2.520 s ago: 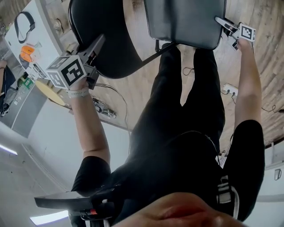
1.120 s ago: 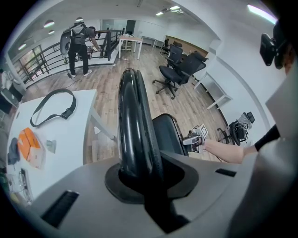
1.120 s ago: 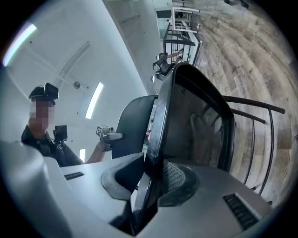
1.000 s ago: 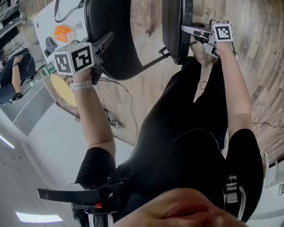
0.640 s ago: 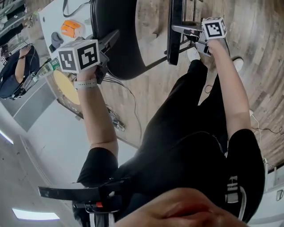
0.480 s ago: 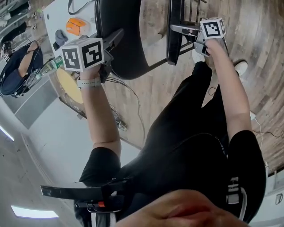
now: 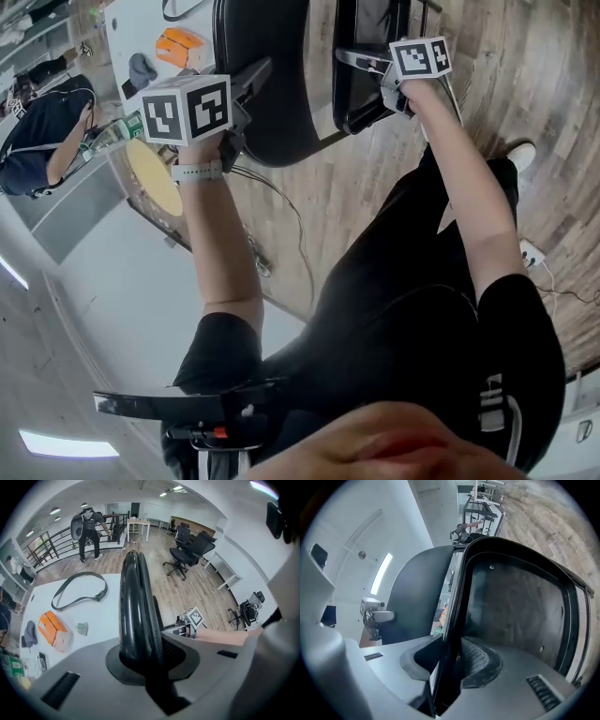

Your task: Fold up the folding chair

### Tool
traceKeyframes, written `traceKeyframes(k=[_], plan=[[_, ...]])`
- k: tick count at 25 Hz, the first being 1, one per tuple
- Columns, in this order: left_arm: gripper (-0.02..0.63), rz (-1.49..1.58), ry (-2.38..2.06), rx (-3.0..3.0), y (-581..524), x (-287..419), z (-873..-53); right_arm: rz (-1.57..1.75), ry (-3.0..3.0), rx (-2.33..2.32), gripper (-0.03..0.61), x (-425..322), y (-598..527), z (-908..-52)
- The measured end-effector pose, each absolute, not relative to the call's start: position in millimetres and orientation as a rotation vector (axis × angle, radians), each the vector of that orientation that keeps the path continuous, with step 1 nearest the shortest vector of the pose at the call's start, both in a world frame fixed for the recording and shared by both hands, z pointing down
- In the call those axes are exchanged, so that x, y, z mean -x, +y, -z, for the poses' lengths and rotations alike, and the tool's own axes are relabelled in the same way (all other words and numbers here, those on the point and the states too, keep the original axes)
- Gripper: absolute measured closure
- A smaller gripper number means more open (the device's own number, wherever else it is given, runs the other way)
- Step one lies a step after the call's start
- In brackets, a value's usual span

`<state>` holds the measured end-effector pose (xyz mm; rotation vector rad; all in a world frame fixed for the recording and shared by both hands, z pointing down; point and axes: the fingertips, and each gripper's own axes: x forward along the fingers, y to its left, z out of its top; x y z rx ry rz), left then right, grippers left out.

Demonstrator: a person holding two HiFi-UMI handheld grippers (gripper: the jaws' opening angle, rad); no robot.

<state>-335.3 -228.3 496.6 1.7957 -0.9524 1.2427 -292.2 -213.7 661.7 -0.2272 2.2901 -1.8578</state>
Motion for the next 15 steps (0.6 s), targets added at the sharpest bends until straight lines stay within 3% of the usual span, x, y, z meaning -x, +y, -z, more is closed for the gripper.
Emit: traceKeyframes(k=[15], plan=[[0.543,-1.228,-0.955,-1.804,-245.4,392.0,-511.5,1.835,2.358,0.338,0.466,334.8,-226.4,-669.3]])
